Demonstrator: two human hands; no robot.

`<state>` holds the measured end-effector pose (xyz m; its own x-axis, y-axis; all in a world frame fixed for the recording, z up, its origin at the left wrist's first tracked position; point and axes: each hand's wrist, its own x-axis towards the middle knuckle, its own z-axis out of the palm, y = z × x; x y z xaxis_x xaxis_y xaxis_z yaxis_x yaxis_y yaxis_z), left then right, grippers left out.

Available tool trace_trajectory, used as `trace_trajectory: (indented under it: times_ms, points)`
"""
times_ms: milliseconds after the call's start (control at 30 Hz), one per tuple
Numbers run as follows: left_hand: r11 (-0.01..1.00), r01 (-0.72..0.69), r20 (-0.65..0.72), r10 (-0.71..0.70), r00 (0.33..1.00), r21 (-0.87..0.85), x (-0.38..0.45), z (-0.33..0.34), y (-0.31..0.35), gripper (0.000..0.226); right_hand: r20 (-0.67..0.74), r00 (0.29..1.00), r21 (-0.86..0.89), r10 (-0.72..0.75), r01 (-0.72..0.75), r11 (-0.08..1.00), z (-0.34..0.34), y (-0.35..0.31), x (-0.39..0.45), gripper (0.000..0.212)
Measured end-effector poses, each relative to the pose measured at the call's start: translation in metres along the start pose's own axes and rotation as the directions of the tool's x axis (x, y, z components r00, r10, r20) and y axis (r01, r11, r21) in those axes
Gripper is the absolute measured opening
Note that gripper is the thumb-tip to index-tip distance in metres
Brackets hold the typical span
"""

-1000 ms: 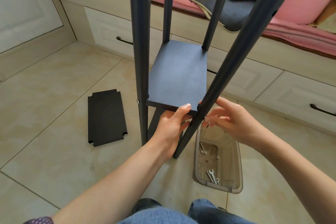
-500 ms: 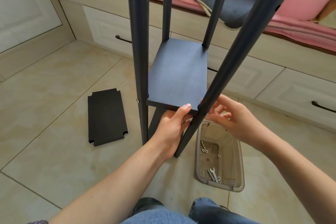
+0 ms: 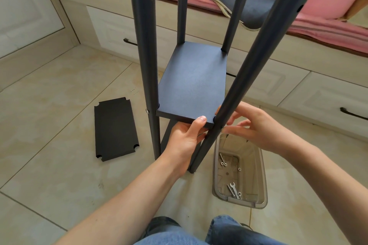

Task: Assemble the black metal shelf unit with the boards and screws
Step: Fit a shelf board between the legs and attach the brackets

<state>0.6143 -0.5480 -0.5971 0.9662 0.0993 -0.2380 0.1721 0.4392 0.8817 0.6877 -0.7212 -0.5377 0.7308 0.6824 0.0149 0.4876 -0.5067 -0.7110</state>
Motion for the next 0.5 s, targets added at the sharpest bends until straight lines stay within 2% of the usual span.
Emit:
trace_trajectory:
  times_ms: [300, 500]
  points:
    - [0.991, 0.004, 0.099, 0.009, 0.995, -0.135, 0.000, -0.001, 0.001, 0.049, -0.039, 0.997, -0.047, -0.062, 0.060, 0.997, 0.005, 0.008, 0.000, 0.040]
    - [0.996, -0.003, 0.108, 0.013, 0.994, -0.090, 0.000, -0.002, 0.001, 0.041, -0.075, 0.994, -0.078, -0.085, 0.079, 0.994, 0.011, 0.010, -0.001, 0.042]
